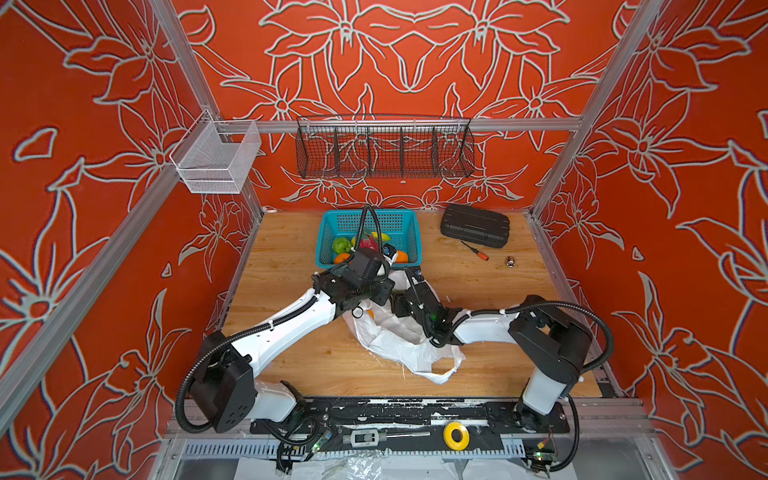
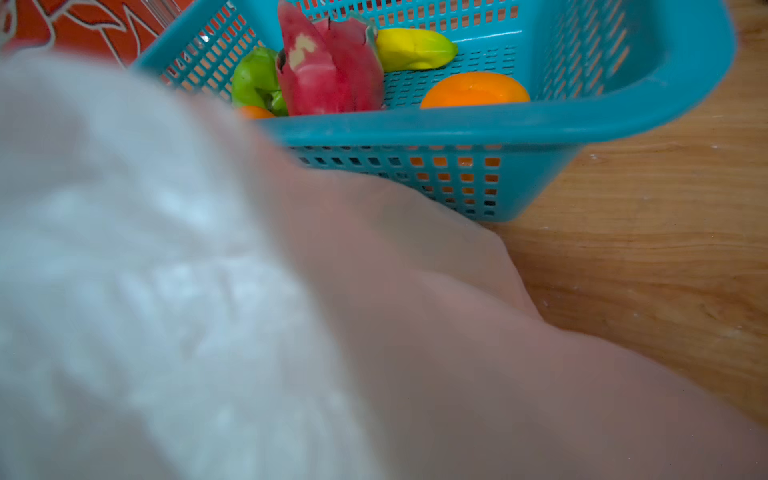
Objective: Untie the knot of the plastic bag and take out the fruit
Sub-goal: 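Close the right gripper on the green fruit inside the bag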
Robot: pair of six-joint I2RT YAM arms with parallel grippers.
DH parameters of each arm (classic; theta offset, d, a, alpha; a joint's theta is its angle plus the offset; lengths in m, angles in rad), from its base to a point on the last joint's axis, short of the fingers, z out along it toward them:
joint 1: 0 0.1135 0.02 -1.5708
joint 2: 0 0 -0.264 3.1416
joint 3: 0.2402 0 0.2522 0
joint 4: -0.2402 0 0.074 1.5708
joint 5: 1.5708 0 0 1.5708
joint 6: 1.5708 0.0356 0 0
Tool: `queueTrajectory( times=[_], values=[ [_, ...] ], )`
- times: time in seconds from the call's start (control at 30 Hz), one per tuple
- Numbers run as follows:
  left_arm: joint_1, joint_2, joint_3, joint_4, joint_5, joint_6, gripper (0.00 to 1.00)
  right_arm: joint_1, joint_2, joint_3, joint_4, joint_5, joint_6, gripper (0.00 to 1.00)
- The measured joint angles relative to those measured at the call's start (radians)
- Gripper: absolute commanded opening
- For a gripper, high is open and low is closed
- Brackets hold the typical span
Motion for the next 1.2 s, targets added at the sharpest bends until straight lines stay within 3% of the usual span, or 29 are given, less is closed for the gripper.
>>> queueTrajectory(
  times=[0.3,0.57,1.0,1.2],
  values=[
    [0.000,0.000,0.000,0.008,-0.004,-0.022,0.03,-0.051,0.114,0.122,-0.006,-0.045,0.096,0.85],
    [0.000,0.000,-0.007,0.024,0.000,-0.029,0.03,-0.065,0.214,0.193,-0.003,-0.059,0.137,0.88],
    [0.000,-0.008,-0.049,0.031,0.000,-0.042,0.03,-0.079,0.262,0.234,0.011,-0.082,0.167,0.53],
    [0.000,-0.015,-0.049,0.032,-0.002,-0.044,0.03,-0.081,0.238,0.203,0.018,-0.109,0.166,0.47]
  ],
)
